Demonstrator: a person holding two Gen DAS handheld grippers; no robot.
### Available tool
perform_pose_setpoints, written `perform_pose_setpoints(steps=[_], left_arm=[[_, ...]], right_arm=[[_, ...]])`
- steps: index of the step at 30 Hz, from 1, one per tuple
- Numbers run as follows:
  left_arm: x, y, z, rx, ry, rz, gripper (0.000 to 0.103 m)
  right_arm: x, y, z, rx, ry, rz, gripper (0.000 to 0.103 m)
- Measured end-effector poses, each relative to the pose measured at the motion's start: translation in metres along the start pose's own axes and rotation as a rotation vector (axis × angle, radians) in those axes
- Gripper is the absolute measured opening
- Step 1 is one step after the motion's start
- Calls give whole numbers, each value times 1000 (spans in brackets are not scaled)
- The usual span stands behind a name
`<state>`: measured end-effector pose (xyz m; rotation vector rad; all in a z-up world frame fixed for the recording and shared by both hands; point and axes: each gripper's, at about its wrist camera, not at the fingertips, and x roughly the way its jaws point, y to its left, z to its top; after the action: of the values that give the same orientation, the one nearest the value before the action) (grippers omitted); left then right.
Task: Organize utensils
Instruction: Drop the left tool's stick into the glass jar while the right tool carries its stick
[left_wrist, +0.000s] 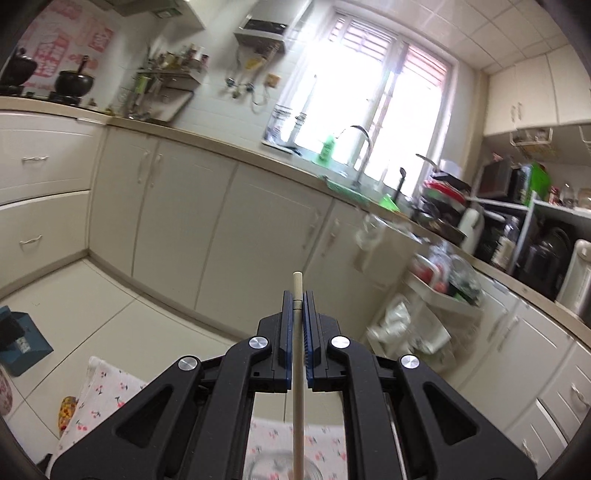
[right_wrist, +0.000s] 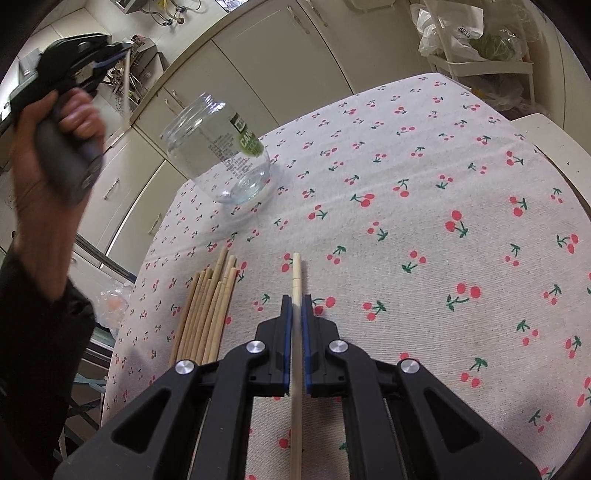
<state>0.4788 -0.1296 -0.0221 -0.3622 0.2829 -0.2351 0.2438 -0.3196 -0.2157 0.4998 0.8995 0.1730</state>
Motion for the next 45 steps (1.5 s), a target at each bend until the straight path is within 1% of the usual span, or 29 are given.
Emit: perform_pose_setpoints(steps=[3,7,11,16,19,24,30,31,32,33,34,36,38,39,42,45], left_arm=[[14,1,-3,-9,-39,25,5],[24,-5,-11,30,-91,50,5],[28,-13,-27,93,-108,51,5],[15,-18,-48,147,-113,35,5],[9,-18,-59,169,-100,26,5],[-1,-12,-75,199,-44,26,5],[-16,-6,-92,270,62,24,6],[-19,-6,-95,289,96,19,6],[-22,-5,-97,295,110,19,9],[-27,-3,-99,296,122,18,19],[-32,0,-100,297,134,21,25],[-48,8,-103,295,136,40,48],[-69,19,-106,279,128,57,56],[-77,25,-107,270,130,63,58],[-100,44,-116,240,141,86,64],[-116,67,-126,181,171,112,69]], right_arm=[[1,-1,1,4,2,7,6],[2,-2,1,5,7,17,6],[2,-3,1,15,9,28,6],[2,-4,1,23,7,29,6],[1,-3,1,20,5,26,6],[0,-4,0,24,-1,27,6],[-4,-3,-1,25,-19,33,6],[-5,-3,-1,27,-23,35,6],[-7,-4,-2,33,-29,39,6],[-7,-4,-2,37,-32,43,6],[-10,-6,-1,49,-40,50,6],[-13,-8,0,79,-48,66,6],[-18,-6,3,114,-58,98,6],[-21,-1,7,107,-72,101,6],[-34,24,30,78,-145,144,6],[-44,53,63,36,-252,174,6]])
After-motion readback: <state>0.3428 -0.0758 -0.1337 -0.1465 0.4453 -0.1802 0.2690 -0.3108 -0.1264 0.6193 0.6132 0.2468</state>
